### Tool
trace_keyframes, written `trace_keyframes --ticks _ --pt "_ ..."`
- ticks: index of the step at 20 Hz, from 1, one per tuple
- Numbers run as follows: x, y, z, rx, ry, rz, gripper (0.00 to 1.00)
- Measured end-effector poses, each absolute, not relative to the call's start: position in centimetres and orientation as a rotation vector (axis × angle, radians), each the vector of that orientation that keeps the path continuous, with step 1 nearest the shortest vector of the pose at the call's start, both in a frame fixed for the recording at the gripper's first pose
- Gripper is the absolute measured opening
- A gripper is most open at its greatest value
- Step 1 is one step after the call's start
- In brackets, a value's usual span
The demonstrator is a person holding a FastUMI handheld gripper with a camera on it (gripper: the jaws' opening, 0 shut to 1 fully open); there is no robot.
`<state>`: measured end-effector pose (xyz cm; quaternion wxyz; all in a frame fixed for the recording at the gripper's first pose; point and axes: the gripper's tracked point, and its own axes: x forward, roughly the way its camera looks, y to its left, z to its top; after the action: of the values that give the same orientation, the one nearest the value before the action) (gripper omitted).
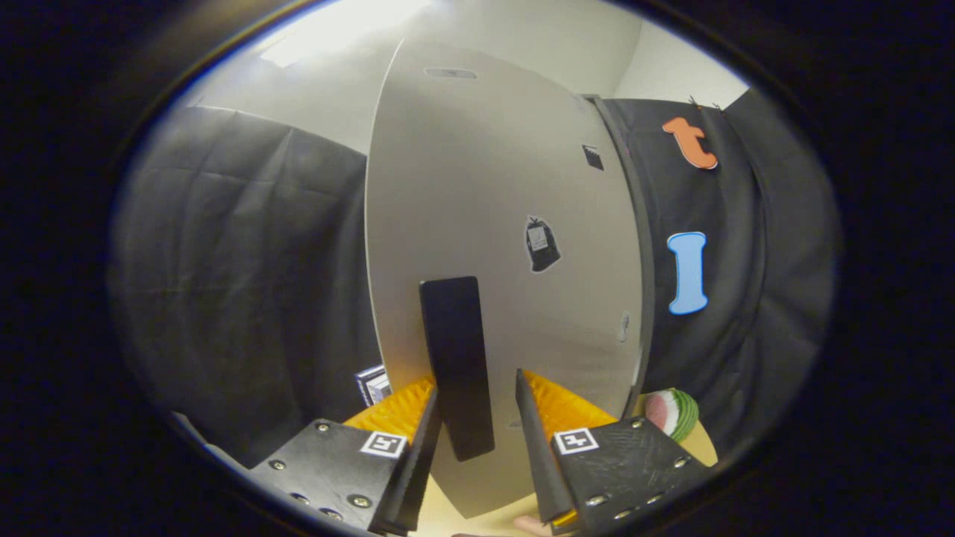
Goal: Open the shoe cabinet door, grab the shoes and put them into the shoe cabinet, then close the shoe cabinet door.
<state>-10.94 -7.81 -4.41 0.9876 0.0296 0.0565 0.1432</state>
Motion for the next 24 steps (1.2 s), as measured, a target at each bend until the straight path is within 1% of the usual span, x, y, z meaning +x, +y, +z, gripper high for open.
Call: trace_keyframes --ticks 1,2,3,6,8,12,24 --pt "-10.6 -7.0 -4.6 0.049 0.110 0.286 0.58" --pt "-10.4 -7.2 -4.7 0.031 0.108 0.252 0.59" --pt "-9.9 -7.3 -4.5 0.026 0.106 0.223 0.68" --pt "-7.6 -6.1 -5.5 0.073 0.126 0.244 0.95" --pt "-6.5 -5.0 -5.2 0.078 0.120 0.240 0.95" --pt "-4.4 -2.9 -5.6 0.041 0.108 0.212 0.98" --pt "2.5 0.5 -6.4 0.029 0.100 0.134 0.98"
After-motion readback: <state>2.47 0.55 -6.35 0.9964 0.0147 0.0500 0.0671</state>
